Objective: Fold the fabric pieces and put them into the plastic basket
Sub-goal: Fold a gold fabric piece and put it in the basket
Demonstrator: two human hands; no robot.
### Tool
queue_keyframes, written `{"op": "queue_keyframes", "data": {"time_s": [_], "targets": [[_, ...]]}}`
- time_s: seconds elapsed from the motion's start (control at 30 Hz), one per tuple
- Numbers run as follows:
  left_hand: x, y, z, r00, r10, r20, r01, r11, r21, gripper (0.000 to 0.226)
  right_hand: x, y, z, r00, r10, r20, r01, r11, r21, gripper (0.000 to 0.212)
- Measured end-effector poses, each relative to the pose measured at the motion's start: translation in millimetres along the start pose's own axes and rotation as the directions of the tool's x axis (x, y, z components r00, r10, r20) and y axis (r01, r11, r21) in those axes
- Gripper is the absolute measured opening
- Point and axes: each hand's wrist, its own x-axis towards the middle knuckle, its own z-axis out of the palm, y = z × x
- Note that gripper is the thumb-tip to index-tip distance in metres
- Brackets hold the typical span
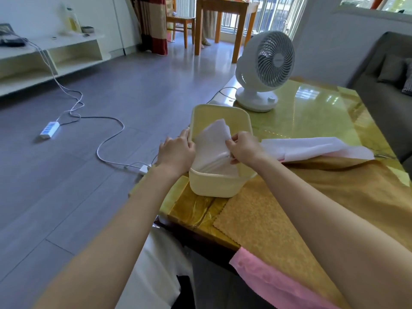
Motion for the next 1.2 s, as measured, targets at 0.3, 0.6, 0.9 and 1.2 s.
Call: {"op": "queue_keyframes", "data": {"time_s": [0.3,0.6,0.9,1.2], "targets": [[0,2,3,1.0,0.005,0.006,-0.005,1.0,-0.012,0.049,-7,-3,-2,0.99,-0.083,0.116,0.135,0.813,-0.567,0.035],[-15,26,3,0.951,0.162,-0.264,-0.139,0.985,0.104,0.037,-54,34,-25,0.862,-0.383,-0.334,0.323,0.92,-0.221,0.036],[-84,104,75,0.751,0.637,-0.173,-0.645,0.764,0.017,0.024,-142,168,-11,0.954,-0.261,-0.144,0.178,0.887,-0.427,0.046],[-121,118,142,0.622,0.541,0.566,-0.59,0.799,-0.115,0.022,-208,227,-9,0.971,-0.106,0.212,0.198,0.856,-0.478,0.062]]}}
